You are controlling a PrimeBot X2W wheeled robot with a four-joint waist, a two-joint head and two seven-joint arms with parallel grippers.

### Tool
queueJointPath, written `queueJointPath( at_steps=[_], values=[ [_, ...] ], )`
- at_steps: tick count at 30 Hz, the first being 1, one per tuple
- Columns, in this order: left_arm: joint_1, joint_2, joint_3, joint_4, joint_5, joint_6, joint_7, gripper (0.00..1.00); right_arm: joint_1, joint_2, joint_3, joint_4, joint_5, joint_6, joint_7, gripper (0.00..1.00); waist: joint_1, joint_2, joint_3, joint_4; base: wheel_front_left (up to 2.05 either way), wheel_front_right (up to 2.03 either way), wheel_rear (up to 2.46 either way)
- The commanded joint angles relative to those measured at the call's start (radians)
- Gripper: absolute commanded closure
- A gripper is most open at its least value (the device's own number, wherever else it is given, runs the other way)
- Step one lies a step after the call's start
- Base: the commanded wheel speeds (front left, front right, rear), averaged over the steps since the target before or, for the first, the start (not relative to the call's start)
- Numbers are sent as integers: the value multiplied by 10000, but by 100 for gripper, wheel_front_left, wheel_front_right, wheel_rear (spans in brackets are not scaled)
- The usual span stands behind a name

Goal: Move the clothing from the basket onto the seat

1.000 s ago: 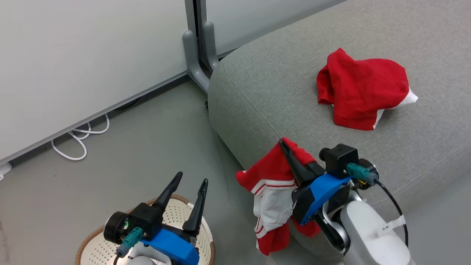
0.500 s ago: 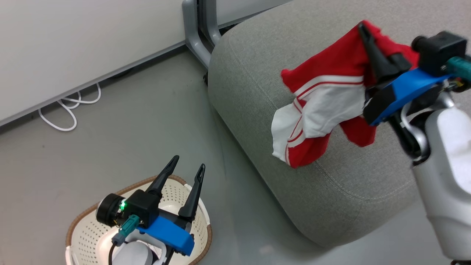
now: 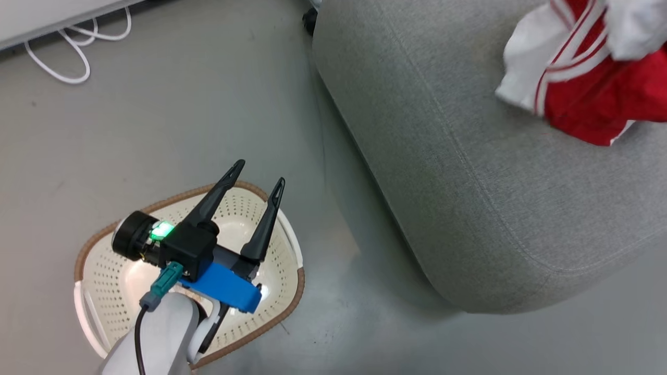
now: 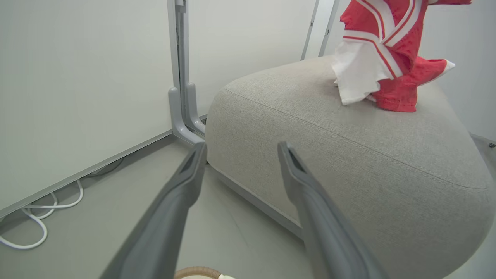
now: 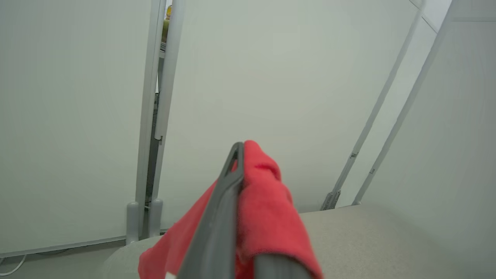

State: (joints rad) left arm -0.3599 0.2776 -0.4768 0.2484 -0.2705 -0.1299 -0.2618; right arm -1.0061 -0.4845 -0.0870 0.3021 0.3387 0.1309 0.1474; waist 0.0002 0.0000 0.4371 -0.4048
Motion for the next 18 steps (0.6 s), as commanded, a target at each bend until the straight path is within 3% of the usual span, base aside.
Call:
queueJointPath(
  at_steps=[1,5,18],
  values=[
    [-261,96,-39,-94,80,-11,-48,0,-321,-151,-227,50,33,-1,-40,100,-2,0,723,306,0,0,0],
    [-659,263,-33,-345,186,-11,-48,0,-825,-659,-1238,377,-264,-2,-338,100,-2,0,1449,421,0,0,0],
    [-1608,494,-345,-1128,456,-11,-48,0,524,236,-2827,2997,-847,-1,-1611,100,-2,0,2862,991,0,0,0]
  ],
)
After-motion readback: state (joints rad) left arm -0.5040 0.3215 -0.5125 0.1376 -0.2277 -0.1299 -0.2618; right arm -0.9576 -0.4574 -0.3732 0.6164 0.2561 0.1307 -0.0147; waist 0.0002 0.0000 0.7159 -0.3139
